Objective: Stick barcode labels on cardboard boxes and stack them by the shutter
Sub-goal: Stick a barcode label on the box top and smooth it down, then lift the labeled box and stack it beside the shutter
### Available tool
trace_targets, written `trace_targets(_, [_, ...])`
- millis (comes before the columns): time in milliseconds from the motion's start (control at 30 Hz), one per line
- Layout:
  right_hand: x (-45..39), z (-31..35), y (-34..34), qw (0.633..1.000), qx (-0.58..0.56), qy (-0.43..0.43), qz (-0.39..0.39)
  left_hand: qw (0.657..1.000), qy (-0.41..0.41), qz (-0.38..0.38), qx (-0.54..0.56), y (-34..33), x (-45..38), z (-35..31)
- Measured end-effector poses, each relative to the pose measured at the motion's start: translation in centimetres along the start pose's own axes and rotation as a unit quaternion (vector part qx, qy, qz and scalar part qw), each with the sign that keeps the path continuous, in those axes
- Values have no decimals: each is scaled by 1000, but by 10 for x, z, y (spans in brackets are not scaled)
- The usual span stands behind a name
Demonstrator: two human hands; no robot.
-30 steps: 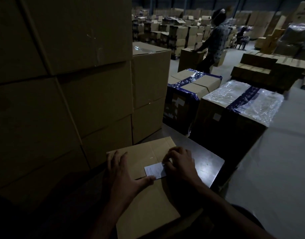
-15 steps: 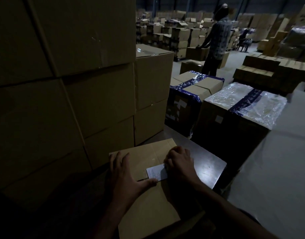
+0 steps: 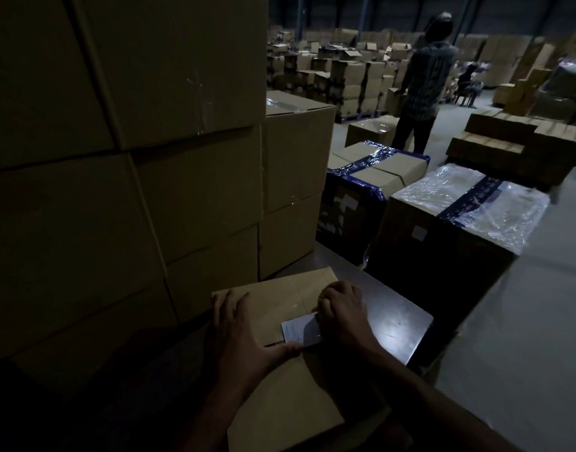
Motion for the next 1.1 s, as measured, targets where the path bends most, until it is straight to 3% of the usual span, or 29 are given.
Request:
trace_targets(267, [8, -12, -6, 980, -184, -51, -48, 1000, -14, -1, 2, 6, 6, -6])
trace_targets(467, [15, -21, -4, 951, -307, -28, -16, 998, -24, -42, 47, 3, 2, -4])
trace_targets(633, [19, -36, 4, 881, -467, -78, -1, 992, -78, -83, 56, -1, -7, 2])
trace_targets(733, [26, -32, 7, 875, -474, -92, 19, 993, -94, -70, 26, -4, -19, 1])
trace_targets(867, [35, -37, 8, 887, -443, -127, -36, 994, -96, -55, 9, -5, -36, -3])
trace_targets(1100, [78, -73, 9, 827, -499, -242, -95, 987, -113, -112, -3, -8, -25, -33])
Point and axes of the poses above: each hand's wrist, its own x-axis away from the middle knuckle, its own y-axis out of the back of the hand, z = x × y, the point moved 4 cm from there along -x, towards the middle knuckle, and after that the axes turned 9 degrees about x, right-handed, at the moved point
